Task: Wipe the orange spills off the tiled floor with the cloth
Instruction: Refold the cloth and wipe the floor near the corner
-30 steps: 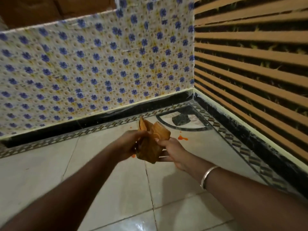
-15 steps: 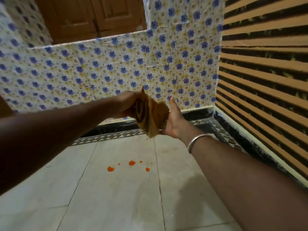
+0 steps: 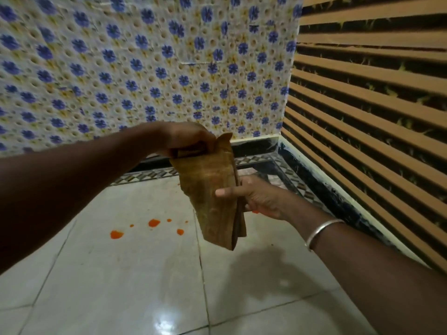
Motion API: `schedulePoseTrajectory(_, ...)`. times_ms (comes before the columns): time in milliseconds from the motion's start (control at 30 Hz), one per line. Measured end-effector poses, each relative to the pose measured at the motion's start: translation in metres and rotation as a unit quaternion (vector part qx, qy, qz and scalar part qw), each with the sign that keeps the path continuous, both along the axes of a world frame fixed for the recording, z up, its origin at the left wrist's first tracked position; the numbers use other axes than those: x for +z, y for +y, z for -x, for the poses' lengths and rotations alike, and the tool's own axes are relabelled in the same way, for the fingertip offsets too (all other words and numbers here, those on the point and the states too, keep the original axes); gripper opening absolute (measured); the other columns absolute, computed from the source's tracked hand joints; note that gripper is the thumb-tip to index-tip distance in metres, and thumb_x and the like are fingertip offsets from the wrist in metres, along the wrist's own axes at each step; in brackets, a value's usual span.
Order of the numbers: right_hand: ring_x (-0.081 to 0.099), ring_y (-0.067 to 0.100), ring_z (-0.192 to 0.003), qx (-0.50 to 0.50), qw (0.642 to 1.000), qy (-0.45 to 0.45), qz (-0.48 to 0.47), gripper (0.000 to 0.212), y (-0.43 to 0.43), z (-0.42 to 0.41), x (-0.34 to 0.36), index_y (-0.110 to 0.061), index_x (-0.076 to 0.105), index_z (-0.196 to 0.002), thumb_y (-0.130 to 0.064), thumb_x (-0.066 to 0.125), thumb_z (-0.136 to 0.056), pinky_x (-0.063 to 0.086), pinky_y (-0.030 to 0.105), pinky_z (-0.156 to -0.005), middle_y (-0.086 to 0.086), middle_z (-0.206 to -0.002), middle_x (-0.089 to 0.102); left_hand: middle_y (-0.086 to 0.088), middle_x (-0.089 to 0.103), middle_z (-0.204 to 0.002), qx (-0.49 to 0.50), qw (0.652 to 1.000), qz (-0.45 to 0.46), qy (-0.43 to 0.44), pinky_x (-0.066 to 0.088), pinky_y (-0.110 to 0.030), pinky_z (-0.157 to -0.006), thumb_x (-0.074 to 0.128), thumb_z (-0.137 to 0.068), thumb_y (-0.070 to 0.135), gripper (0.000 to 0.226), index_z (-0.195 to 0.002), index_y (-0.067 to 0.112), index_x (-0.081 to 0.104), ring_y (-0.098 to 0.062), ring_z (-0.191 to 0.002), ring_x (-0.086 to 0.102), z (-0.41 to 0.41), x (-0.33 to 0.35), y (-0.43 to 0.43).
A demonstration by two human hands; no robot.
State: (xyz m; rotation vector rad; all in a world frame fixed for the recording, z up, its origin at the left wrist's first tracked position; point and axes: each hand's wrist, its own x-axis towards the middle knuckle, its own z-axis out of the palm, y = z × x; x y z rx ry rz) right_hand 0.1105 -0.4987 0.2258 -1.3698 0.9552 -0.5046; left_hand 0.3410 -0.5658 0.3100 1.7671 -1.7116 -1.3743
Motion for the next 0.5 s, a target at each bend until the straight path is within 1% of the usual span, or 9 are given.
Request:
schedulePoseTrajectory(67,0.068,0.021,-0.114,-0.016,1.000,-0.023,0.000,0.038,0.000,-0.001,-0.001,-0.021,0.066,-0.124,-0.024,0.077,-0.088,0.054,0.038,-0.094,0.002,-0.121,0.074,-0.018,0.070,-0.127,-0.006,1.000,0.011,0.019,0.053,-0.058,-0.105,0.079,-0.072,0.047,0.046,-0.106,0.018,0.074,-0.038,-0.117,0.068,0.012,0.010,0.013)
schedulePoseTrajectory(100,0.070,0.023,-0.113,-0.033,0.998,-0.046,0.001,0.034,0.001,-0.002,0.000,-0.018,0.067,-0.122,-0.021,0.075,-0.089,0.056,0.037,-0.093,0.005,-0.120,0.074,-0.016,0.071,-0.121,-0.006,0.999,0.017,0.047,0.058,-0.051,-0.096,0.077,-0.076,0.048,0.043,-0.106,0.018,0.072,-0.033,-0.109,0.070,0.014,0.011,0.013)
schedulePoseTrajectory(133,0.071,0.025,-0.112,-0.057,0.996,-0.071,-0.002,0.032,0.001,0.000,0.001,-0.016,0.067,-0.120,-0.019,0.074,-0.090,0.057,0.037,-0.092,0.008,-0.120,0.074,-0.013,0.071,-0.119,0.004,0.996,0.014,0.083,0.061,-0.046,-0.087,0.075,-0.081,0.054,0.046,-0.110,0.018,0.071,-0.029,-0.104,0.071,0.015,0.009,0.015)
schedulePoseTrajectory(167,0.071,0.027,-0.111,-0.083,0.992,-0.095,-0.009,0.032,0.000,0.000,0.002,-0.014,0.066,-0.121,-0.018,0.073,-0.090,0.058,0.037,-0.093,0.011,-0.120,0.074,-0.013,0.069,-0.121,0.019,0.992,-0.005,0.128,0.061,-0.044,-0.083,0.070,-0.086,0.063,0.057,-0.120,0.017,0.068,-0.029,-0.105,0.071,0.009,0.003,0.014)
schedulePoseTrajectory(233,0.071,0.030,-0.110,-0.143,0.980,-0.138,-0.032,0.040,-0.004,0.001,0.004,-0.008,0.064,-0.126,-0.021,0.074,-0.090,0.058,0.042,-0.097,0.015,-0.119,0.074,-0.018,0.064,-0.136,0.060,0.973,-0.064,0.214,0.061,-0.049,-0.088,0.053,-0.087,0.080,0.087,-0.147,0.017,0.052,-0.037,-0.117,0.068,-0.006,-0.026,0.011)
schedulePoseTrajectory(267,0.071,0.032,-0.111,-0.169,0.972,-0.156,-0.043,0.043,-0.006,0.002,0.004,-0.006,0.063,-0.128,-0.024,0.074,-0.090,0.056,0.045,-0.099,0.017,-0.119,0.074,-0.021,0.062,-0.141,0.069,0.967,-0.089,0.231,0.058,-0.055,-0.094,0.047,-0.085,0.086,0.096,-0.155,0.021,0.042,-0.042,-0.120,0.067,-0.010,-0.046,0.014)
schedulePoseTrajectory(333,0.071,0.034,-0.112,-0.212,0.958,-0.184,-0.051,0.043,-0.014,0.003,0.001,-0.006,0.063,-0.128,-0.027,0.073,-0.092,0.055,0.050,-0.101,0.018,-0.119,0.073,-0.025,0.064,-0.139,0.049,0.955,-0.138,0.259,0.051,-0.059,-0.103,0.037,-0.081,0.094,0.106,-0.159,0.021,0.036,-0.045,-0.122,0.066,-0.012,-0.088,0.018)
schedulePoseTrajectory(433,0.071,0.034,-0.111,-0.260,0.942,-0.203,-0.068,0.035,-0.023,0.004,-0.011,-0.008,0.065,-0.126,-0.028,0.066,-0.097,0.054,0.052,-0.101,0.018,-0.119,0.073,-0.023,0.065,-0.139,0.032,0.931,-0.154,0.330,0.046,-0.056,-0.110,0.039,-0.081,0.092,0.106,-0.156,0.017,0.037,-0.041,-0.126,0.065,-0.002,-0.117,0.020)
schedulePoseTrajectory(500,0.070,0.034,-0.113,-0.277,0.936,-0.198,-0.090,0.035,-0.026,0.007,-0.021,-0.007,0.066,-0.127,-0.029,0.060,-0.100,0.052,0.053,-0.103,0.018,-0.119,0.073,-0.021,0.064,-0.140,0.011,0.932,-0.122,0.340,0.043,-0.055,-0.114,0.053,-0.086,0.083,0.093,-0.152,0.018,0.042,-0.038,-0.127,0.065,0.008,-0.117,0.017)
